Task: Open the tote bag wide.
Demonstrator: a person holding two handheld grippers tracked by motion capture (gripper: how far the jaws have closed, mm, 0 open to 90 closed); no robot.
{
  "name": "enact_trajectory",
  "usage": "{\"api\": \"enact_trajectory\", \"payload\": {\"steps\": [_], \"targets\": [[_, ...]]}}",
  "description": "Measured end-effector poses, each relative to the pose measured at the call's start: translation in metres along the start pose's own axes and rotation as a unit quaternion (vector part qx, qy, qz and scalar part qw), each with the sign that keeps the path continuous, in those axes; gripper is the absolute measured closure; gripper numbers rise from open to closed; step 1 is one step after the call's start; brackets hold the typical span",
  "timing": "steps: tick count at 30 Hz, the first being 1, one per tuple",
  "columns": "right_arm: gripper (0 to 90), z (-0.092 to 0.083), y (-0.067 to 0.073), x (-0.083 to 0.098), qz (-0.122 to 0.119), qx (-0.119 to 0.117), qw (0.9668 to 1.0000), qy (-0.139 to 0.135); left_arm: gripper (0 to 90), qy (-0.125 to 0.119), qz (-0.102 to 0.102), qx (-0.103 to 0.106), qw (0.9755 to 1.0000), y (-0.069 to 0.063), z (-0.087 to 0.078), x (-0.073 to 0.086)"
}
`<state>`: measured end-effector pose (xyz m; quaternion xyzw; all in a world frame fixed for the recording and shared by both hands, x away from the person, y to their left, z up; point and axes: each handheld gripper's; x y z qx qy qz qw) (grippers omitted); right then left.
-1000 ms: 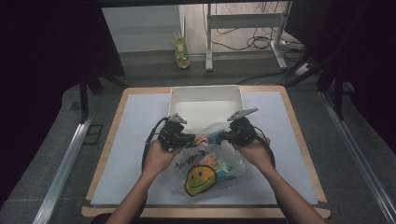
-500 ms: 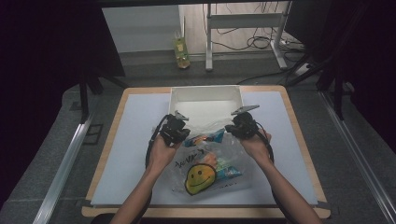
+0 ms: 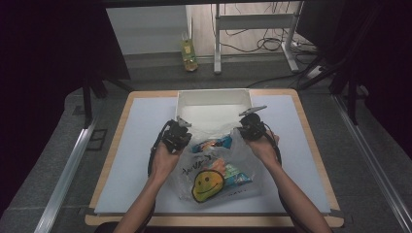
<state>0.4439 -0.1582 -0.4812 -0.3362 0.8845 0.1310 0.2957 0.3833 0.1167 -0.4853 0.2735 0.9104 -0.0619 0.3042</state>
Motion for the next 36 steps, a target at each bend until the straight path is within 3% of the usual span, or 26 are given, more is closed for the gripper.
{"api": "enact_trajectory", "payload": {"steps": [6,10,11,12,15,20,21,22,23,26,27,30,31,32,33,34,35,36], "targets": [[89.2,-0.002,0.004,0.016,-0.003,-0.009,0.9998,0.018,89.2,0.027,-0.003,0.005,0.9996,0.001,0.004,0.019],[89.1,-0.006,0.009,0.028,-0.013,-0.019,0.9994,0.024,89.2,0.043,-0.001,0.019,0.9989,-0.001,0.006,0.033],[89.2,-0.006,0.014,0.037,-0.019,-0.026,0.9989,0.035,89.1,0.044,-0.001,0.039,0.9983,-0.003,0.007,0.038],[89.2,-0.006,0.014,0.037,-0.019,-0.026,0.9989,0.035,89.1,0.044,-0.001,0.039,0.9983,-0.003,0.007,0.038],[89.2,-0.005,0.022,0.054,-0.037,-0.032,0.9970,0.059,89.2,0.050,-0.003,0.069,0.9964,-0.008,0.009,0.045],[89.3,-0.009,0.025,0.067,-0.037,-0.041,0.9966,0.062,89.2,0.050,0.015,0.089,0.9947,-0.014,0.011,0.050],[89.3,-0.014,0.026,0.073,-0.039,-0.042,0.9963,0.063,89.2,0.052,-0.002,0.058,0.9970,-0.017,0.008,0.053],[89.3,-0.016,0.027,0.075,-0.040,-0.043,0.9962,0.064,89.2,0.048,0.004,0.101,0.9937,-0.017,0.009,0.054],[89.4,-0.018,0.028,0.079,-0.041,-0.043,0.9962,0.064,89.2,0.049,0.012,0.103,0.9934,-0.017,0.008,0.055],[89.4,-0.024,0.031,0.088,-0.042,-0.047,0.9961,0.061,89.3,0.048,0.009,0.115,0.9922,-0.019,0.005,0.060],[89.4,-0.032,0.034,0.098,-0.044,-0.052,0.9959,0.060,89.3,0.049,0.019,0.102,0.9934,-0.020,0.002,0.064],[89.5,-0.037,0.038,0.105,-0.049,-0.052,0.9956,0.061,89.3,0.050,0.025,0.110,0.9923,-0.023,-0.002,0.069],[89.4,-0.045,0.043,0.113,-0.058,-0.052,0.9948,0.066,89.3,0.051,0.039,0.119,0.9908,-0.025,-0.006,0.074],[89.4,-0.048,0.045,0.116,-0.061,-0.049,0.9945,0.070,89.3,0.058,0.014,0.131,0.9896,-0.031,-0.009,0.078],[89.5,-0.051,0.046,0.120,-0.066,-0.046,0.9943,0.070,89.3,0.057,0.038,0.130,0.9892,-0.030,-0.011,0.081],[89.5,-0.051,0.046,0.120,-0.066,-0.046,0.9943,0.070,89.3,0.057,0.038,0.130,0.9892,-0.030,-0.011,0.081],[89.4,-0.058,0.048,0.129,-0.070,-0.045,0.9941,0.069,89.3,0.053,0.099,0.123,0.9860,-0.026,-0.014,0.083],[89.4,-0.058,0.048,0.129,-0.070,-0.045,0.9941,0.069,89.3,0.053,0.099,0.123,0.9860,-0.026,-0.014,0.083]]}}
Point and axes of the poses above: each handheld gripper's, and its own axes: z roughly forward along the jaws, x roughly out of its underside, y roughly to its left, and after that the axes turned 5 degrees about y, right-handed
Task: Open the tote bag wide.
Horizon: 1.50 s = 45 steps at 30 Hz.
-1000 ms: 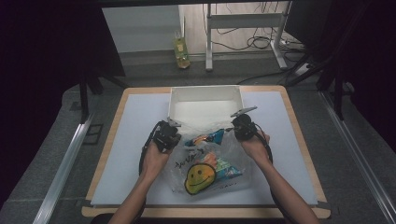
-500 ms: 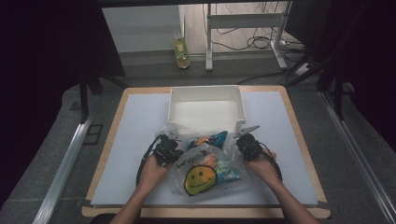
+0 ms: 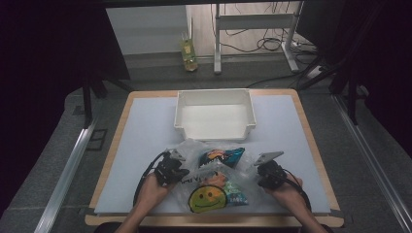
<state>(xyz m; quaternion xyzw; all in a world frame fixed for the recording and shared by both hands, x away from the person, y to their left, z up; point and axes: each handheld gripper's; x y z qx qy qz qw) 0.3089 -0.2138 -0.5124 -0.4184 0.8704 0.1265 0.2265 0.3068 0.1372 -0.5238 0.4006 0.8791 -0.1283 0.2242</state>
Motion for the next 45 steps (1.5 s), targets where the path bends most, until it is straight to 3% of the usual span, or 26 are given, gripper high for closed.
{"api": "enact_trajectory", "payload": {"steps": [1,4,5,8,9,13,16,18,19,22,23,24,27,29,33,35,40,43,45], "targets": [[89.4,-0.003,0.002,0.006,-0.002,0.000,1.0000,-0.002,89.3,0.005,-0.048,0.010,0.9988,-0.010,-0.002,0.005],[89.3,-0.006,0.002,0.008,-0.003,-0.003,1.0000,-0.003,89.2,0.000,-0.047,0.003,0.9989,-0.012,-0.006,0.005],[89.2,-0.013,0.000,0.006,0.008,-0.020,0.9996,-0.021,89.1,-0.020,-0.051,0.005,0.9985,-0.012,-0.015,0.001],[88.9,-0.028,-0.004,-0.001,0.012,-0.029,0.9985,-0.046,88.9,-0.038,-0.048,0.001,0.9981,-0.011,-0.028,-0.006],[88.8,-0.036,-0.006,-0.006,0.011,-0.029,0.9981,-0.054,88.7,-0.052,-0.040,-0.002,0.9978,-0.012,-0.041,-0.014],[88.5,-0.055,-0.010,-0.023,0.004,-0.031,0.9967,-0.074,88.4,-0.075,-0.024,0.000,0.9969,-0.012,-0.062,-0.036],[88.2,-0.064,-0.011,-0.039,-0.007,-0.029,0.9960,-0.084,87.8,-0.077,-0.020,0.013,0.9968,-0.013,-0.064,-0.048],[88.2,-0.066,-0.011,-0.046,-0.011,-0.031,0.9957,-0.087,87.8,-0.070,-0.015,0.031,0.9969,-0.015,-0.055,-0.061],[88.2,-0.065,-0.010,-0.056,-0.015,-0.034,0.9955,-0.087,87.9,-0.059,-0.014,0.038,0.9975,-0.016,-0.044,-0.070],[88.2,-0.054,-0.011,-0.064,-0.018,-0.036,0.9968,-0.070,88.0,-0.030,-0.025,0.002,0.9992,-0.015,-0.020,-0.079],[88.2,-0.054,-0.011,-0.064,-0.018,-0.036,0.9968,-0.070,88.2,-0.030,-0.025,0.002,0.9992,-0.015,-0.020,-0.079],[88.2,-0.039,-0.014,-0.065,-0.015,-0.029,0.9985,-0.045,88.4,-0.009,-0.037,-0.025,0.9990,-0.007,-0.005,-0.081],[88.2,-0.021,-0.021,-0.061,-0.005,-0.021,0.9995,-0.023,88.8,0.009,-0.061,-0.055,0.9966,0.005,0.011,-0.081],[88.2,-0.015,-0.024,-0.059,-0.002,-0.012,0.9998,-0.015,88.8,0.016,-0.066,-0.066,0.9955,0.010,0.015,-0.080],[88.4,0.002,-0.034,-0.052,0.015,0.002,0.9999,0.001,88.8,0.018,-0.082,-0.090,0.9924,0.025,0.026,-0.077],[88.9,0.013,-0.037,-0.052,0.019,0.011,0.9997,0.010,89.1,0.021,-0.077,-0.105,0.9913,0.032,0.031,-0.073],[89.1,0.023,-0.039,-0.055,0.012,0.026,0.9995,0.012,89.2,-0.003,-0.074,-0.133,0.9883,0.037,0.036,-0.068],[89.1,0.027,-0.041,-0.057,0.008,0.039,0.9991,0.013,89.3,-0.003,-0.074,-0.135,0.9881,0.039,0.038,-0.067],[89.2,0.029,-0.043,-0.058,0.009,0.044,0.9989,0.013,89.3,-0.009,-0.072,-0.149,0.9861,0.039,0.038,-0.066]]}}
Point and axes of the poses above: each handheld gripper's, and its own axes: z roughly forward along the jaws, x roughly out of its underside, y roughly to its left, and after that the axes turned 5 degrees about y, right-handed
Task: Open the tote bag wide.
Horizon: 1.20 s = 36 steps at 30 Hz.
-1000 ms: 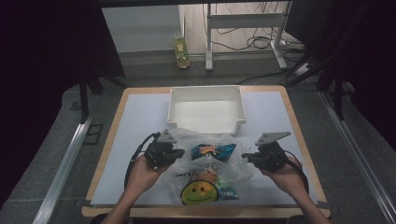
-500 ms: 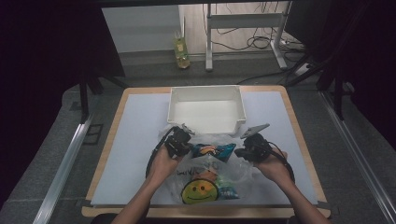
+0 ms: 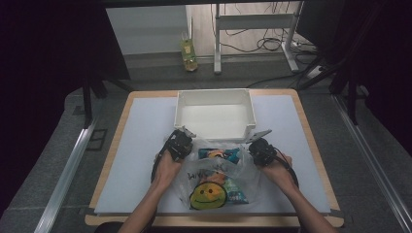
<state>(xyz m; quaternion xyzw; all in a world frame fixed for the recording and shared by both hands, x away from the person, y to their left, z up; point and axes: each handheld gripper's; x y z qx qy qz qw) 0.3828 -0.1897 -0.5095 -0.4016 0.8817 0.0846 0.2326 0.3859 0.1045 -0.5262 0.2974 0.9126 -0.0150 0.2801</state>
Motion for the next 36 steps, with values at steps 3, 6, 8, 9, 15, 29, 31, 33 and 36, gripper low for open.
{"api": "enact_trajectory", "payload": {"steps": [3,6,8,9,15,29,31,33,36], "targets": [[89.2,0.002,-0.004,-0.001,0.007,0.010,0.9999,-0.007,89.2,-0.007,-0.007,0.002,0.9999,0.003,0.001,0.003],[89.4,0.002,-0.007,0.002,0.016,0.006,0.9998,-0.013,89.3,0.003,0.000,0.007,1.0000,0.003,-0.003,0.006],[89.4,0.001,-0.007,0.003,0.016,0.007,0.9998,-0.012,89.4,0.007,0.001,0.009,0.9999,0.002,-0.005,0.008],[89.5,-0.001,-0.007,0.006,0.016,0.008,0.9998,-0.011,89.4,0.011,0.003,0.011,0.9999,0.003,-0.008,0.012],[89.6,-0.014,-0.009,0.030,0.027,0.001,0.9995,-0.016,89.5,0.024,-0.004,0.030,0.9993,0.006,-0.027,0.042],[89.4,-0.042,-0.016,0.064,0.054,-0.017,0.9979,-0.031,89.3,-0.005,-0.021,0.092,0.9955,0.015,-0.061,0.075],[89.4,-0.062,-0.016,0.059,0.055,-0.035,0.9961,-0.059,89.2,-0.026,-0.024,0.103,0.9941,0.016,-0.073,0.070],[89.3,-0.076,-0.014,0.055,0.052,-0.037,0.9955,-0.070,89.2,-0.038,-0.025,0.109,0.9930,0.018,-0.084,0.065],[89.2,-0.101,-0.012,0.046,0.052,-0.055,0.9933,-0.087,89.1,-0.053,-0.018,0.111,0.9923,0.019,-0.102,0.058]]}}
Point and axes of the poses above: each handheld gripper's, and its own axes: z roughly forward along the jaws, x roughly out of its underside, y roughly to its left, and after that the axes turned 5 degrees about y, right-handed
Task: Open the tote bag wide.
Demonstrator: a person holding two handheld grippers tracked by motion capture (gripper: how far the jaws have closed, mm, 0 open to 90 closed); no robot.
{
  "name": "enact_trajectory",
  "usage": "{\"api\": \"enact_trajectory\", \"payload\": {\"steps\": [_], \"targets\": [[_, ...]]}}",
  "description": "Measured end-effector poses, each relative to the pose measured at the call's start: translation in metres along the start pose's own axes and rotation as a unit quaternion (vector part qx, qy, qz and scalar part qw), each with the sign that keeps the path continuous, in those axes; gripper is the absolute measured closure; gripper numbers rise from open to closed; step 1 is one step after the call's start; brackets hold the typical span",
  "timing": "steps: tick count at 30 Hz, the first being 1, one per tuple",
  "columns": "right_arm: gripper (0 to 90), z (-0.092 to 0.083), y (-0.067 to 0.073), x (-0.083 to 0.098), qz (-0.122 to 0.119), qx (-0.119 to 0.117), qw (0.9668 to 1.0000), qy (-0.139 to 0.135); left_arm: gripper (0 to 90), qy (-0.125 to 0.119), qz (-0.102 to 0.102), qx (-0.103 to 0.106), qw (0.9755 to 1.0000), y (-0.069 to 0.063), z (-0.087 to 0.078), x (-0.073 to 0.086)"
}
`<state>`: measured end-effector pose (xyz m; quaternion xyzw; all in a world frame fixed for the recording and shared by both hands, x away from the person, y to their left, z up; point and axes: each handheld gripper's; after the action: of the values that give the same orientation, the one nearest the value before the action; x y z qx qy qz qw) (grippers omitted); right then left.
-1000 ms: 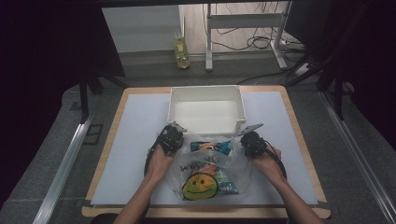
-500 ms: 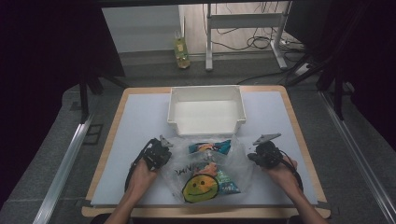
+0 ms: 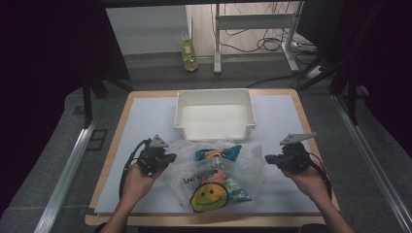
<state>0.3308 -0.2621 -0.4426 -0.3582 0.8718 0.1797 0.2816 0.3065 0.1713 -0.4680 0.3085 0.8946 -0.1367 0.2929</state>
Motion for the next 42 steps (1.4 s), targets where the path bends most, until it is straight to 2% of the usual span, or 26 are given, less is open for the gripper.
{"api": "enact_trajectory", "payload": {"steps": [2,4,8,9,10,12,14,15,16,18,19,20,21,22,23,24,26,29,31,35,36,37,38,40,41,42], "targets": [[89.2,-0.006,0.003,-0.004,-0.004,-0.003,1.0000,-0.002,89.0,-0.008,0.006,0.006,0.9999,0.000,-0.009,-0.006],[89.1,-0.023,0.012,-0.016,-0.016,-0.004,0.9998,-0.006,88.3,-0.018,0.012,0.010,0.9997,-0.003,-0.018,-0.015],[89.1,-0.042,0.023,-0.033,-0.029,-0.009,0.9994,-0.017,88.2,-0.023,0.022,0.013,0.9994,-0.007,-0.024,-0.028],[89.1,-0.053,0.030,-0.048,-0.039,-0.016,0.9988,-0.027,88.2,-0.024,0.029,0.014,0.9992,-0.011,-0.022,-0.038],[89.1,-0.054,0.033,-0.053,-0.040,-0.022,0.9985,-0.030,88.2,-0.024,0.029,0.014,0.9992,-0.011,-0.022,-0.038],[89.1,-0.052,0.042,-0.067,-0.052,-0.033,0.9976,-0.031,88.2,-0.023,0.035,0.024,0.9988,-0.015,-0.012,-0.054],[89.0,-0.047,0.047,-0.073,-0.058,-0.038,0.9972,-0.028,88.2,-0.021,0.037,0.027,0.9987,-0.017,-0.005,-0.060],[88.9,-0.037,0.053,-0.079,-0.065,-0.043,0.9967,-0.022,88.2,-0.019,0.042,0.028,0.9986,-0.020,0.002,-0.065],[88.4,-0.015,0.061,-0.082,-0.071,-0.053,0.9960,-0.004,88.2,-0.011,0.054,0.022,0.9982,-0.024,0.015,-0.073],[88.4,0.010,0.064,-0.078,-0.075,-0.046,0.9960,0.018,88.2,-0.002,0.063,0.019,0.9978,-0.026,0.030,-0.078],[88.4,0.010,0.064,-0.078,-0.075,-0.046,0.9960,0.018,88.2,-0.002,0.063,0.019,0.9978,-0.026,0.030,-0.078],[88.4,0.034,0.062,-0.067,-0.070,-0.034,0.9962,0.039,88.2,0.002,0.066,0.021,0.9976,-0.026,0.044,-0.080],[88.4,0.034,0.062,-0.067,-0.070,-0.034,0.9962,0.039,88.2,0.002,0.066,0.021,0.9976,-0.026,0.044,-0.080],[88.4,0.055,0.059,-0.054,-0.066,-0.020,0.9960,0.057,88.2,0.007,0.068,0.024,0.9974,-0.025,0.056,-0.081],[88.4,0.055,0.059,-0.054,-0.066,-0.020,0.9960,0.057,88.2,0.007,0.068,0.024,0.9974,-0.025,0.056,-0.081],[88.7,0.072,0.058,-0.037,-0.062,-0.027,0.9951,0.072,88.2,0.016,0.065,0.013,0.9976,-0.026,0.065,-0.080],[89.0,0.081,0.060,-0.025,-0.061,-0.029,0.9944,0.081,88.2,0.033,0.063,-0.008,0.9974,-0.023,0.078,-0.077],[89.2,0.089,0.063,-0.009,-0.069,-0.022,0.9931,0.092,88.2,0.055,0.053,-0.034,0.9965,-0.013,0.092,-0.070],[89.2,0.091,0.063,-0.004,-0.069,-0.022,0.9929,0.095,88.3,0.060,0.052,-0.039,0.9961,-0.009,0.095,-0.068],[89.4,0.091,0.064,0.010,-0.070,-0.021,0.9927,0.096,88.9,0.072,0.041,-0.068,0.9942,0.003,0.102,-0.058],[89.5,0.088,0.063,0.014,-0.072,-0.019,0.9926,0.096,89.1,0.080,0.034,-0.088,0.9923,0.008,0.103,-0.054],[89.5,0.088,0.063,0.014,-0.072,-0.019,0.9926,0.096,89.1,0.080,0.034,-0.088,0.9923,0.008,0.103,-0.054],[89.5,0.084,0.063,0.018,-0.073,-0.015,0.9924,0.098,89.2,0.087,0.021,-0.102,0.9907,0.016,0.104,-0.047],[89.6,0.083,0.062,0.020,-0.073,-0.014,0.9924,0.098,89.2,0.080,0.012,-0.103,0.9914,0.020,0.102,-0.044],[89.6,0.079,0.060,0.024,-0.069,-0.013,0.9926,0.099,89.3,0.085,0.008,-0.109,0.9904,0.028,0.098,-0.039],[89.6,0.079,0.060,0.024,-0.069,-0.013,0.9926,0.099,89.3,0.085,0.008,-0.109,0.9904,0.028,0.098,-0.039]]}}
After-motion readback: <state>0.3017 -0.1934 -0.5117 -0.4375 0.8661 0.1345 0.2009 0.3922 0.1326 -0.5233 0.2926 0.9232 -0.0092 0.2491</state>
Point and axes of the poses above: each handheld gripper's, and its own axes: z roughly forward along the jaws, x roughly out of its underside, y roughly to its left, and after that the axes turned 5 degrees about y, right-handed
